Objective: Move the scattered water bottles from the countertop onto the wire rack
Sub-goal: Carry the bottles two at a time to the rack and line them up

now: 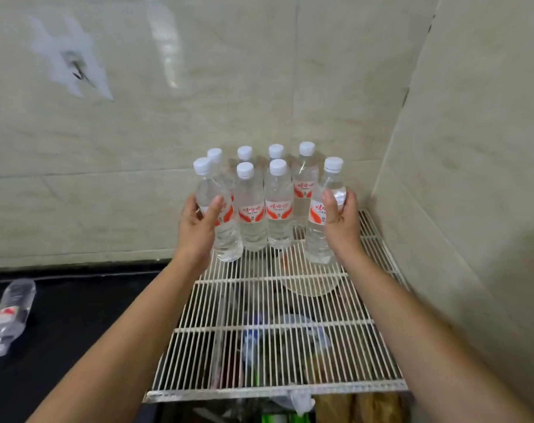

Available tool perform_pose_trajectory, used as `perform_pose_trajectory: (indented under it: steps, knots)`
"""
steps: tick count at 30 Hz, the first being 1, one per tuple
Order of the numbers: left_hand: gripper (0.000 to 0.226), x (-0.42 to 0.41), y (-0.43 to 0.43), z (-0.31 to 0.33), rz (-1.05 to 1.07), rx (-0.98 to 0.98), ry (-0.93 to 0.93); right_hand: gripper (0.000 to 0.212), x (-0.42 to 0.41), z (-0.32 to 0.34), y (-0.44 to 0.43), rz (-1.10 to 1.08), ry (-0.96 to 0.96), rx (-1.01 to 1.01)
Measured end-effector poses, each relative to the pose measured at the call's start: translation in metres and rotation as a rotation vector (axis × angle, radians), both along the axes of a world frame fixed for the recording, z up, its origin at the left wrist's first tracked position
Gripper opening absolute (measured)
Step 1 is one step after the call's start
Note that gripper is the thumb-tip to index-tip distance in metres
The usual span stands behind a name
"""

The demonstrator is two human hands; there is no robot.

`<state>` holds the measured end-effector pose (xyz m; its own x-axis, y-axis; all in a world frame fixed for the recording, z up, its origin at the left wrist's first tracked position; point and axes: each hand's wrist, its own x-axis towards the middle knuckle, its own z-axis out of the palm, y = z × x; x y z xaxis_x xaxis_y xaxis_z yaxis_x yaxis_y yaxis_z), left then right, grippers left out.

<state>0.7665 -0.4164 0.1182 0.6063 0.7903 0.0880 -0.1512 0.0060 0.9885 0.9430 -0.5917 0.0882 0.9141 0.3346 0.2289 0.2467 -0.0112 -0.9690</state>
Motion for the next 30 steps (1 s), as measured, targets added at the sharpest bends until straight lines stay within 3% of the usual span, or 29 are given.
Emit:
perform_pose_trajectory:
  steps: [3,7,11,14,17,21,24,30]
  knots:
    - [0.032,0.001,0.008,-0.006,0.047,0.02,0.066,0.045,0.003,-0.006,0.01,0.056,0.008,-0.005]
    - [0.047,-0.003,0.019,-0.022,0.024,0.129,0.2,0.014,0.0,-0.015,0.016,0.14,-0.004,-0.034]
    - [0.047,-0.015,0.029,-0.04,-0.055,0.265,0.268,0.065,-0.004,-0.031,0.004,0.178,-0.157,-0.17]
    - [0.058,-0.026,0.041,-0.067,-0.119,0.378,0.428,0.071,-0.01,-0.05,-0.007,0.234,-0.178,-0.39]
    - [0.064,-0.035,0.045,-0.09,-0.12,0.419,0.604,0.094,-0.021,-0.073,-0.013,0.184,-0.162,-0.666]
    - [0.043,-0.033,0.042,-0.095,-0.139,0.369,0.531,0.091,-0.024,-0.083,-0.013,0.107,-0.056,-0.567]
    - [0.042,-0.026,0.046,-0.097,-0.157,0.354,0.514,0.096,-0.021,-0.082,-0.01,0.093,0.028,-0.508]
    - [0.044,-0.003,0.05,-0.1,-0.08,0.358,0.519,0.071,-0.001,-0.086,0.006,0.014,-0.043,-0.639]
